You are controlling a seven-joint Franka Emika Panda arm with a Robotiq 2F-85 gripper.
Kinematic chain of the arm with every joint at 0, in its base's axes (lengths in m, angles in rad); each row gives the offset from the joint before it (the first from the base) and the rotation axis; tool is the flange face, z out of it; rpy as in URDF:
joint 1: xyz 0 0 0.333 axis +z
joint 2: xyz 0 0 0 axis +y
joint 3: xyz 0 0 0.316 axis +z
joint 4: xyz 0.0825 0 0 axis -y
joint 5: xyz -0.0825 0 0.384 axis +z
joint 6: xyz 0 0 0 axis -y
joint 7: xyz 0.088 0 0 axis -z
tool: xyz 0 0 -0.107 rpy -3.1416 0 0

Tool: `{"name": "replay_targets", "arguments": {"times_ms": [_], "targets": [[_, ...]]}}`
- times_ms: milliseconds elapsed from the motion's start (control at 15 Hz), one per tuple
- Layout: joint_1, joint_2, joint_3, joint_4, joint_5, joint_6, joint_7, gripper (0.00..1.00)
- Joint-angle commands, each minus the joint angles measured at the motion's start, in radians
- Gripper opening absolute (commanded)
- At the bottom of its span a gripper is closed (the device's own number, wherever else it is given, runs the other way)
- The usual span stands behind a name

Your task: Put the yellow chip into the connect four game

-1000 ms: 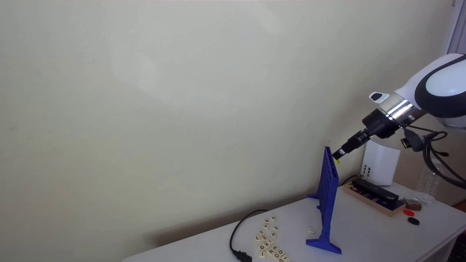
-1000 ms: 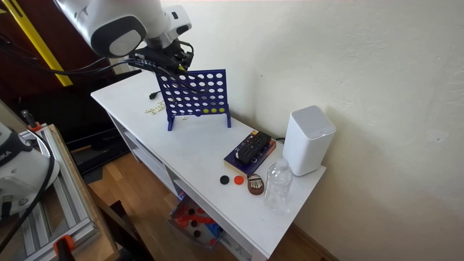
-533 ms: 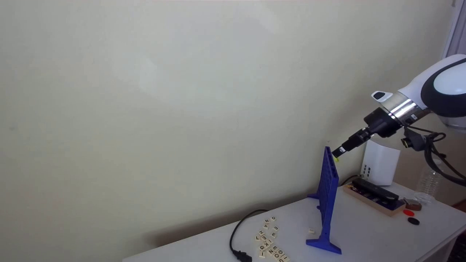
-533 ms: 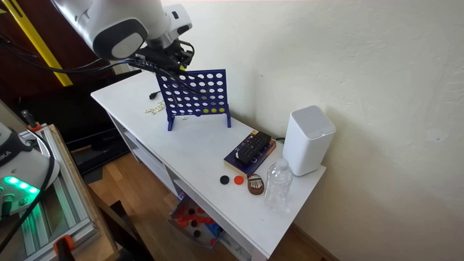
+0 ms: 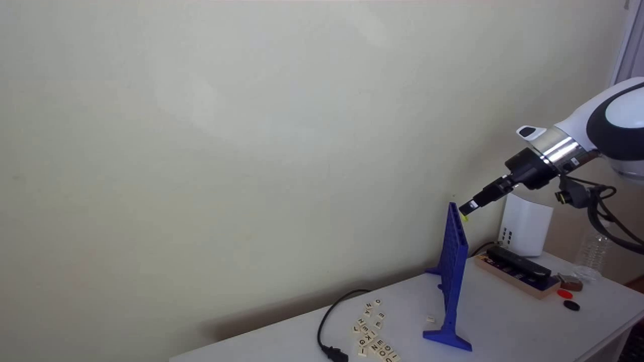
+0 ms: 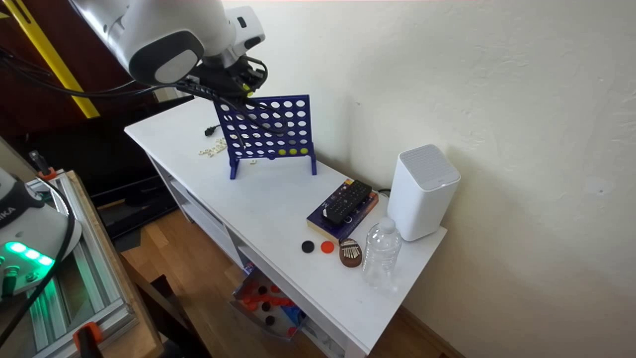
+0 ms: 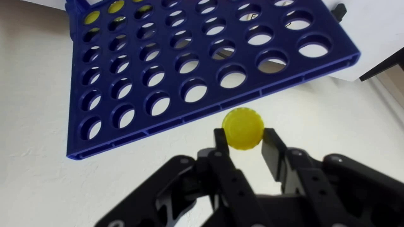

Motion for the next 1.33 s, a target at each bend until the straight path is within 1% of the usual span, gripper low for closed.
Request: {"name": "replay_targets", "arguments": {"times_ms": [0, 400, 1000, 1267], "targets": [[-0.033, 0.056, 0.008, 0.011, -0.040, -0.030, 0.001, 0.08], [-0.045, 0.083, 0.004, 0.030, -0.042, -0.046, -0.003, 0.08], [-0.019, 0.083, -0.017, 0.073, -0.030, -0.086, -0.014, 0.08], [-0.012, 0.101, -0.026, 0.079, -0.037, -0.100, -0.044, 0.08]]}}
